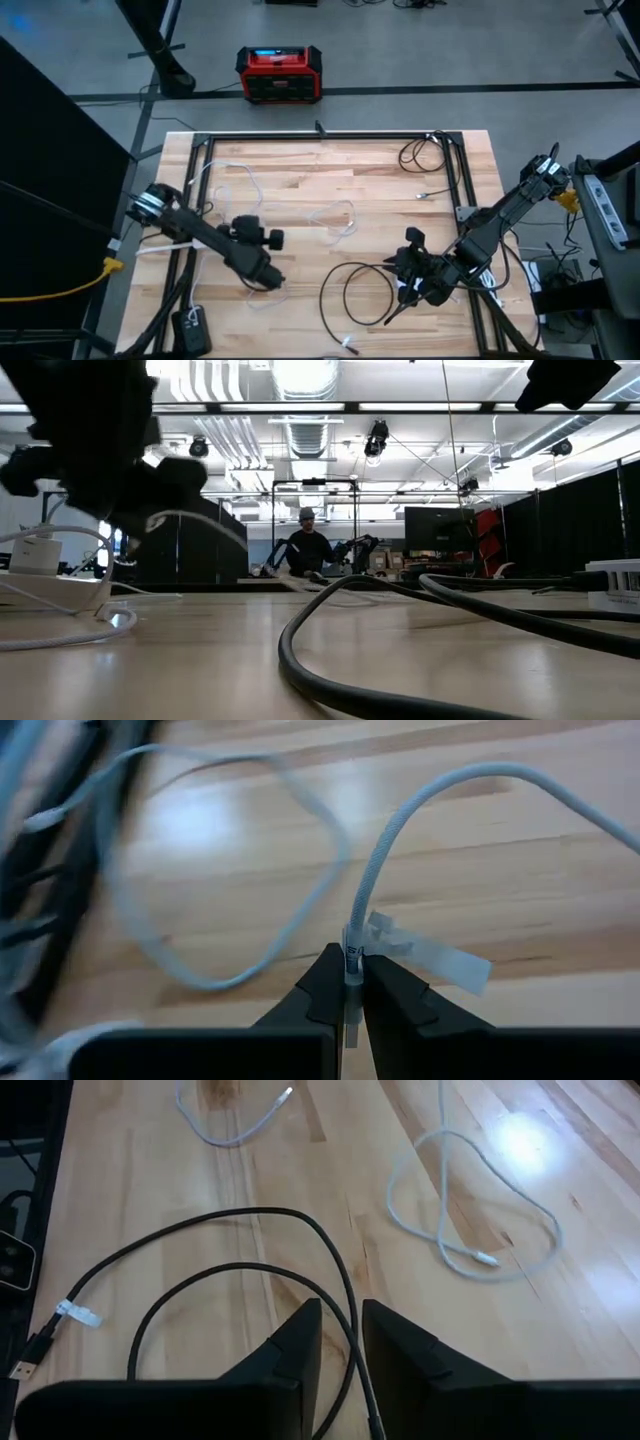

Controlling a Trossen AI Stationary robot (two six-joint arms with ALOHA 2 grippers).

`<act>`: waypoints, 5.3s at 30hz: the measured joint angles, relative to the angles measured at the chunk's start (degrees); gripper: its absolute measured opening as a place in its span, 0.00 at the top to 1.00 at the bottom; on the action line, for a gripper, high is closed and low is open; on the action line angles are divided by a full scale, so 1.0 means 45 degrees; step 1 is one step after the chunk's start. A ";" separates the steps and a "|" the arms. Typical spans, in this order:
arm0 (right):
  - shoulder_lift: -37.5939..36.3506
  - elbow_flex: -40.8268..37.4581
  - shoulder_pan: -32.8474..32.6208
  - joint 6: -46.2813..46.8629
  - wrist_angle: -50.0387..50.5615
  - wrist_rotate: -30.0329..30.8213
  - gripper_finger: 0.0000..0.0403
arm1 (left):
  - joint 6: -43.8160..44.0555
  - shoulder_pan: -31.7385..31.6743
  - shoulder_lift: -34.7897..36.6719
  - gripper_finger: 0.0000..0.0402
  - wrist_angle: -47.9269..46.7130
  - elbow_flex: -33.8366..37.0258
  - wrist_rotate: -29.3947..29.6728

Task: Insert USB
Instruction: Insert the white charger cable into the left white outlet extension

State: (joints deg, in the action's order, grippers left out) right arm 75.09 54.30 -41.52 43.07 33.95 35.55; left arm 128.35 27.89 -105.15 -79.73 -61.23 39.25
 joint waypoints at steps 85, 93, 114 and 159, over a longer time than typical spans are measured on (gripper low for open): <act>0.2643 -0.0203 0.4323 -0.8544 -1.8713 -0.6654 0.68 | -1.8096 0.2718 -0.1243 0.97 0.7284 -1.0576 0.7034; 0.2844 0.1026 0.4332 -0.8689 -1.7007 -0.7561 0.71 | -1.8096 0.2676 -0.1243 0.97 0.7316 -1.0496 0.7027; 0.2739 0.2270 0.4297 -0.8835 -1.4825 -0.8905 1.00 | -1.8130 0.2367 -0.1248 0.97 0.7302 -1.0350 0.6698; 0.2671 0.4096 0.4104 -0.6985 -0.3171 -0.8572 0.36 | -1.2930 0.2038 -0.1248 0.97 0.2354 -1.0350 0.4730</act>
State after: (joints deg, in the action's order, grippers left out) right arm 87.11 72.74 -23.05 11.64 19.69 -3.02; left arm 70.17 37.06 -110.76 -69.14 -107.81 60.53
